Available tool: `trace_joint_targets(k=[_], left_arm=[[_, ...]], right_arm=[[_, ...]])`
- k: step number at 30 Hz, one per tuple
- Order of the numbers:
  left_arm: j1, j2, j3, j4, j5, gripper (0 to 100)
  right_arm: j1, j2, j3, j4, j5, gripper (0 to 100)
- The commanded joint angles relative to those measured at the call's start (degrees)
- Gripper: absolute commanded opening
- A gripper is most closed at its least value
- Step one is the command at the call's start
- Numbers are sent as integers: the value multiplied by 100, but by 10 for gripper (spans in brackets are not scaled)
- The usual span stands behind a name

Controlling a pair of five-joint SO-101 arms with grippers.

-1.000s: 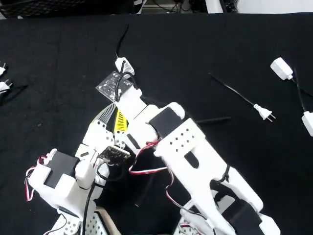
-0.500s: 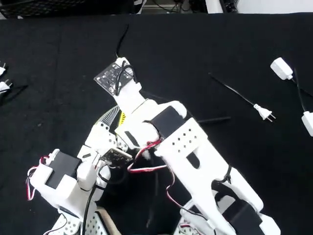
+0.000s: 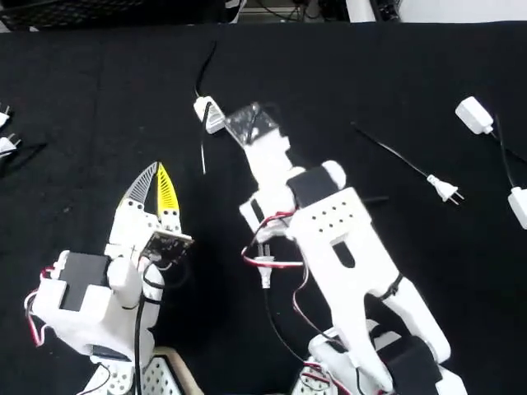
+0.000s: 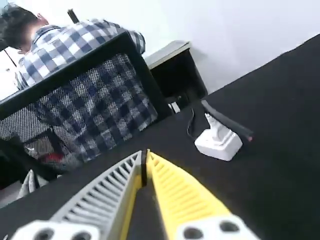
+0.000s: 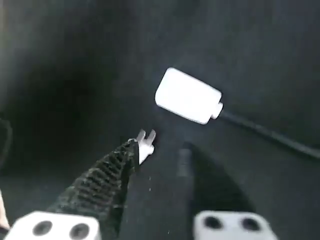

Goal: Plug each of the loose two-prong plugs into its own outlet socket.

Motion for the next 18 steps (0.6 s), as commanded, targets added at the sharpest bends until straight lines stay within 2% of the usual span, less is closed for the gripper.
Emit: trace_joint_targets(k=[1,13,18], left_arm=[[84,-18,136,316,9,30],[215,-18,75,536,-26,30],[207,-18,40,545,-18,30]], right_arm=[[-105,-22,233,-53,-44,372],[-1380,-13,796,-53,18,387],[-1495,-13,1042,-79,18,387]])
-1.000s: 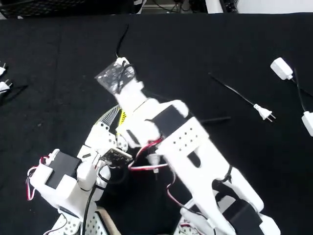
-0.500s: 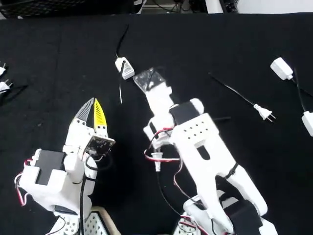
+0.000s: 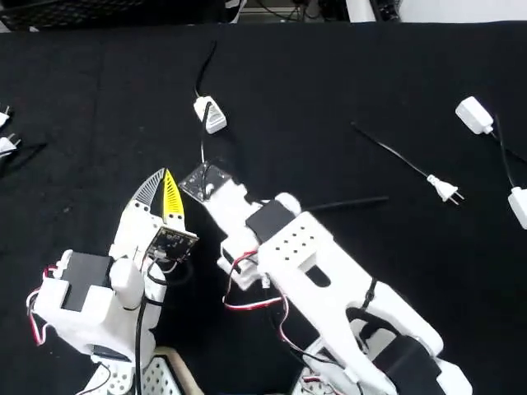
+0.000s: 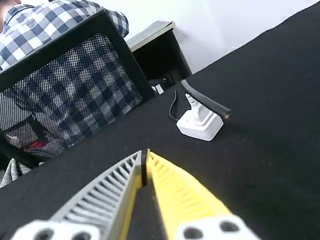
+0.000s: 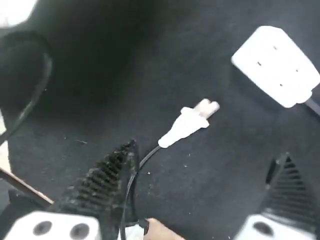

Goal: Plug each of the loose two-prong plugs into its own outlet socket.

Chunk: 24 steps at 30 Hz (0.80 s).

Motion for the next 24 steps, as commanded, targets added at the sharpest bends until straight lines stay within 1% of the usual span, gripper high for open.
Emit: trace_joint_targets(k=[1,10,17,21,24], left_arm=[[66,-18,40,26,-18,30],[66,-18,66,26,-26,30],[66,-18,57,26,-26,30],[66,-18,75,26,-26,30],[66,-18,75,26,-26,30]], right_arm=[[-97,-13,189,-70,18,387],[-9,-13,1112,-1160,18,383],[18,-13,1613,-1829,18,230],[378,391,1604,-1978,18,248],[835,1279,1508,-2154,18,254]])
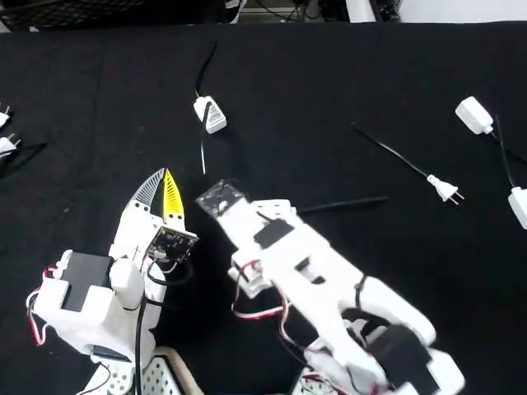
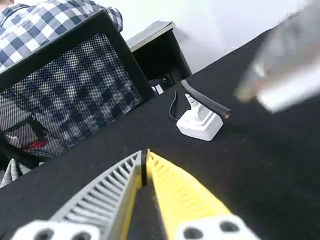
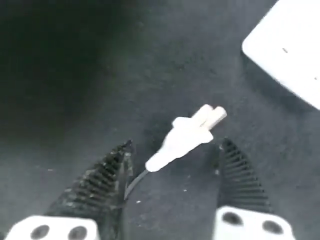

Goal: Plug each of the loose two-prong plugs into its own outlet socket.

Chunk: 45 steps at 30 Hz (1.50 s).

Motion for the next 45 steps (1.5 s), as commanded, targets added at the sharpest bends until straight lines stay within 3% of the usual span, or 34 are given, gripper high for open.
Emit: trace_joint_targets(k=[1,9,12,25,33,45], left_arm=[[66,-18,75,26,-26,30],[66,-18,75,26,-26,30],[66,-18,66,26,-26,30],[75,-18,75,26,-26,30],[84,-18,75,26,-26,30],[84,-18,66,26,-26,30]], right_arm=[[563,971,-251,-79,26,254],[818,3143,-1974,1046,299,248],[818,3292,-2202,1143,299,166],[809,2835,-2123,932,334,14],[818,1938,-2484,1011,343,11],[809,866,-3662,2066,299,11]])
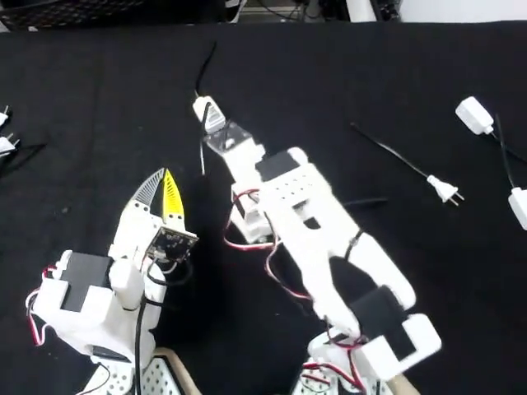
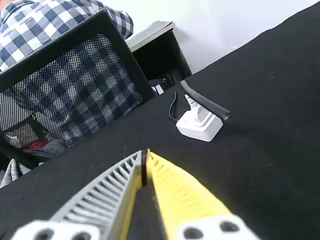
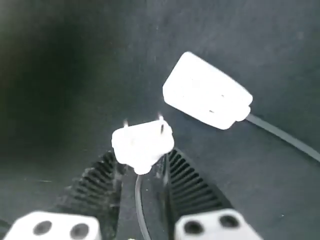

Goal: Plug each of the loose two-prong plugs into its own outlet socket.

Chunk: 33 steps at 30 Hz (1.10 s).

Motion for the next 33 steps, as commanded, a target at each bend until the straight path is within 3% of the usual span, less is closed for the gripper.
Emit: trace_joint_targets(k=[1,8,15,21,29,33], left_arm=[[84,-18,40,9,-18,30],[136,-18,-277,-18,0,30],[760,-62,-602,-26,-18,30],[1130,-70,-585,-809,-9,30],[1191,-88,-708,-818,0,30],[1587,-88,-980,-818,-18,30]], right_arm=[[18,-365,-479,167,-9,11],[-255,-725,-462,264,-18,11],[-923,-1393,-163,404,26,11],[-905,-1982,303,431,35,11],[-422,-2088,585,308,44,11],[-431,-2088,673,88,211,11]])
